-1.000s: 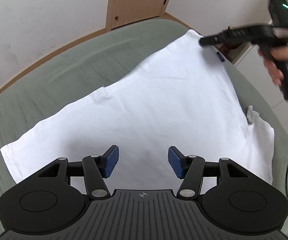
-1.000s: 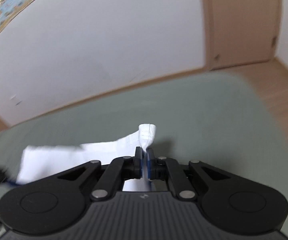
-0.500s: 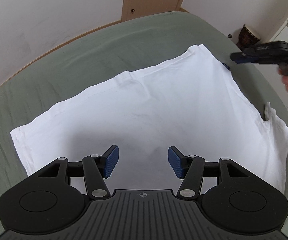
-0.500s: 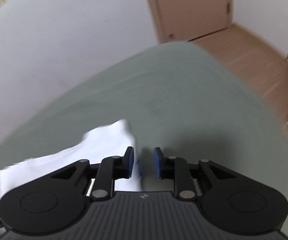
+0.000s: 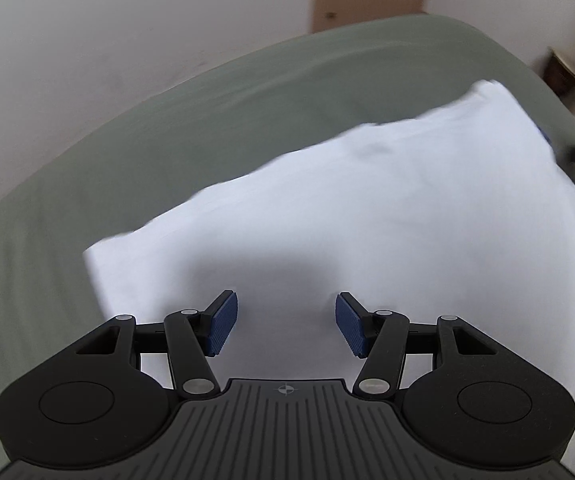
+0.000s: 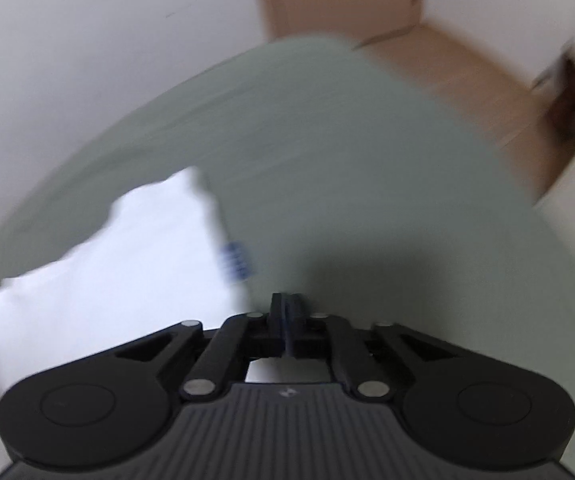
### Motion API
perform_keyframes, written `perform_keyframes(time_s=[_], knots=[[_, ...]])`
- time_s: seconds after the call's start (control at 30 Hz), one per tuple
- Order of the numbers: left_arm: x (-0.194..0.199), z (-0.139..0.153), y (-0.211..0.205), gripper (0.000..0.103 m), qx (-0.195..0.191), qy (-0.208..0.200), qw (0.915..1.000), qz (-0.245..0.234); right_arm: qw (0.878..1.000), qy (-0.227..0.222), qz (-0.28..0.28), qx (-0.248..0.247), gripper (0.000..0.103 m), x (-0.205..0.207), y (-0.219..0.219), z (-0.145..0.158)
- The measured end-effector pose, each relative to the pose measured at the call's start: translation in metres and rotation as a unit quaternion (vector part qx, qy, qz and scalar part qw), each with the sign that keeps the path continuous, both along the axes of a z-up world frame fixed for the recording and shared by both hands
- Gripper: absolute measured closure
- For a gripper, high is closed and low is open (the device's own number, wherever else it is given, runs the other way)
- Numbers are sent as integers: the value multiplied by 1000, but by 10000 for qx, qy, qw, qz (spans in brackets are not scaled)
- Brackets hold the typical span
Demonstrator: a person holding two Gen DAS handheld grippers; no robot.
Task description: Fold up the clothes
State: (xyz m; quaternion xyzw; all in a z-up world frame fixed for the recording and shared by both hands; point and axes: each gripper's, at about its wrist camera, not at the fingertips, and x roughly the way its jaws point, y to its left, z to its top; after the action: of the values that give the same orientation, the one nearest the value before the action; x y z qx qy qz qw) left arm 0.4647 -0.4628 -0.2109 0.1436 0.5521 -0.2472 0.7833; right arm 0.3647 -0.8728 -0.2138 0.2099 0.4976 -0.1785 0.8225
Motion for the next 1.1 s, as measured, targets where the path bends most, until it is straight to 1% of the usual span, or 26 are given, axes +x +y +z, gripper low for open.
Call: perform_keyframes(time_s=[0.1,0.23,0.27,0.3,0.33,0.37,0.43,0.47,0.5,0.53,0.57,0.6,0.63,0.67,0.7,0.73,0.77,0.8,0.83,0.87,0.9,0.93,0.97,1.03,1.07,1.1], knots=[[-16,14,20,49,-195,-12,9998,25,9970,-186,391,636,79,-40,24,16],[-45,19,32,49,-357,109,9993,43,9932,173,1044,494,78,-78,77,0],[-53,20,34,49,-399,109,9991,48,9945,171,939,436,80,-81,75,-6],[-58,22,35,49,-421,102,9991,45,9957,167,830,378,91,-85,73,-11],[-67,24,37,49,-454,76,9989,37,9973,122,643,322,98,-88,65,-10],[-77,27,39,49,-487,46,9988,17,9986,77,454,266,103,-92,58,-9],[-89,31,44,49,-524,11,9986,0,9999,-13,77,153,103,-99,42,-6],[-96,34,46,49,-537,-7,9986,4,9999,-52,-108,77,99,-102,34,-4],[-104,36,49,49,-550,-25,9985,9,9990,32,-225,-379,99,-107,28,0],[-111,41,51,49,-546,-74,9985,34,9986,-65,-376,-355,98,-114,17,4],[-118,46,53,49,-544,-157,9984,50,9980,-243,-562,-155,98,-124,10,11],[-125,52,55,49,-542,-244,9982,65,9975,-365,-599,-105,91,-130,8,15],[-136,60,56,49,-534,-372,9979,78,9965,-575,-598,-102,84,-140,12,27],[-147,68,57,49,-524,-505,9973,92,9960,-679,-569,-137,67,-149,21,37],[-157,75,58,42,-517,-563,9970,128,9953,-784,-541,-172,50,-158,30,46],[-166,81,59,39,-510,-609,9967,167,9945,-888,-512,-207,45,-167,40,56],[-179,89,61,31,-555,-629,9963,198,9936,-993,-482,-238,34,-176,49,66],[-192,96,64,20,-607,-646,9958,229,9927,-1111,-426,-213,22,-192,65,79],[-205,103,67,15,-658,-662,9953,259,9921,-1179,-386,-191,17,-208,76,91],[-223,112,69,7,-668,-728,9947,283,9915,-1244,-345,-171,9,-224,86,103],[-236,117,72,4,-670,-799,9941,286,9912,-1273,-300,-188,1,-246,106,115],[-248,123,74,4,-671,-870,9935,285,9910,-1299,-256,-206,0,-267,125,127],[-267,130,80,4,-698,-931,9926,339,9911,-1297,-220,-222,0,-272,133,132],[-305,144,92,4,-757,-1052,9905,461,9907,-1331,-72,-264,0,-308,171,148],[-319,149,96,4,-765,-1096,9897,517,9902,-1373,-13,-275,0,-327,184,154],[-329,152,98,4,-761,-1135,9891,541,9897,-1399,22,-295,0,-339,187,158]])
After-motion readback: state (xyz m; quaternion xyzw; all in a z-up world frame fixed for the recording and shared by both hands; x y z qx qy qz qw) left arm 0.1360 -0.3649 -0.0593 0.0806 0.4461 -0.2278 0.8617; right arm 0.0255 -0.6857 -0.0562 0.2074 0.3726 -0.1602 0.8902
